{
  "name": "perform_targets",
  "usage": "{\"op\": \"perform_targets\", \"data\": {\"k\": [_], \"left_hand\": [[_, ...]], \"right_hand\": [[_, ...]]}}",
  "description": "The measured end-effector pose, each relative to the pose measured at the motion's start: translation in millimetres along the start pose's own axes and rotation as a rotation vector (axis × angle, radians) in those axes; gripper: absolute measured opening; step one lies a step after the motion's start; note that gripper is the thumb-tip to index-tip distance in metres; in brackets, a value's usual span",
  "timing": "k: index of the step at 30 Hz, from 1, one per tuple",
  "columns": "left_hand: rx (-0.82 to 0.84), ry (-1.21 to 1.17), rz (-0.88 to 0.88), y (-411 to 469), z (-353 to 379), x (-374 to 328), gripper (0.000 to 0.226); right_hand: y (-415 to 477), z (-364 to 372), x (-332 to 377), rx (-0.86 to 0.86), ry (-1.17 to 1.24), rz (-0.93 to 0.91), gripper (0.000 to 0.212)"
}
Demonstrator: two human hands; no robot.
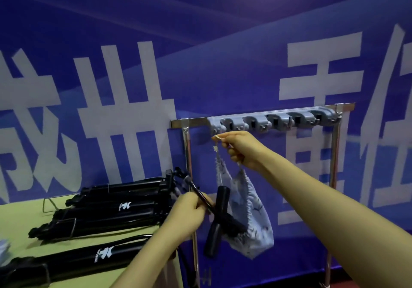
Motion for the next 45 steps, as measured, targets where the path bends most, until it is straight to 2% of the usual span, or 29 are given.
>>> {"op": "perform_targets", "data": {"k": [2,5,7,8,9,11,12,14,15,16,20,23,27,31,35,40,45], "left_hand": [[0.188,0.079,-0.039,11.2,5.3,-3.5,0.024],[0.679,0.061,-0.234,6.1,13.6,-1.9,0.043],[0.833,-0.165,-0.249,2.3,10.9,-14.7,0.060],[0.806,-0.350,-0.242,7.6,8.7,-22.1,0.065],[0.709,-0.562,-0.213,17.9,5.1,-31.4,0.063],[0.340,-0.905,-0.107,50.1,-5.4,-42.0,0.044],[0.113,-0.975,-0.061,64.2,-11.8,-41.7,0.033],[-0.290,-0.832,-0.031,89.4,-24.9,-34.6,0.017],[-0.419,-0.728,-0.047,99.6,-29.8,-32.9,0.014],[-0.469,-0.644,-0.064,111.8,-30.5,-31.2,0.015],[-0.362,-0.405,-0.081,150.4,-15.1,-19.7,0.014],[-0.411,-0.415,-0.057,162.2,-18.2,-12.9,0.022],[-0.438,-0.384,-0.066,177.8,-16.6,-10.0,0.023],[-0.463,-0.426,-0.095,192.7,-8.4,-4.7,0.025],[-0.456,-0.456,-0.122,194.5,3.0,10.7,0.033],[-0.370,-0.485,-0.080,181.5,10.0,14.5,0.019],[-0.407,-0.489,-0.118,161.5,-1.7,21.2,0.014]], "right_hand": [[9.2,-3.1,3.5,-0.016,-0.025,-0.011,0.027],[24.3,-6.6,9.9,-0.043,-0.073,-0.040,0.024],[31.3,-6.9,14.0,-0.061,-0.131,-0.065,0.023],[34.7,-6.3,15.9,-0.072,-0.161,-0.075,0.022],[37.7,-6.2,17.6,-0.086,-0.190,-0.085,0.021],[45.7,-3.2,20.4,-0.105,-0.246,-0.112,0.019],[46.7,-1.8,21.9,-0.109,-0.271,-0.125,0.019],[52.8,5.0,21.2,-0.099,-0.301,-0.147,0.018],[55.8,7.7,20.0,-0.098,-0.317,-0.154,0.020],[58.7,10.1,18.7,-0.101,-0.332,-0.160,0.021],[73.6,8.3,17.4,-0.158,-0.382,-0.212,0.022],[83.8,-1.4,23.3,-0.217,-0.430,-0.261,0.020],[95.7,-9.6,23.3,-0.287,-0.572,-0.299,0.020],[108.0,-18.1,15.3,-0.360,-0.599,-0.304,0.022],[107.9,-24.9,-8.5,-0.375,-0.495,-0.288,0.014],[91.5,-18.5,-47.2,-0.293,-0.197,-0.230,0.011],[53.7,-19.8,-43.5,-0.511,-0.318,-0.367,0.010]]}}
Point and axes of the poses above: each hand's wrist, its own y-axis towards the middle knuckle, its own z-axis out of the palm, x = y × z, the point moved 8 cm from there along y, towards the middle knuckle, and after that the axes turned 3 degrees about -x, right-handed, at the moved point
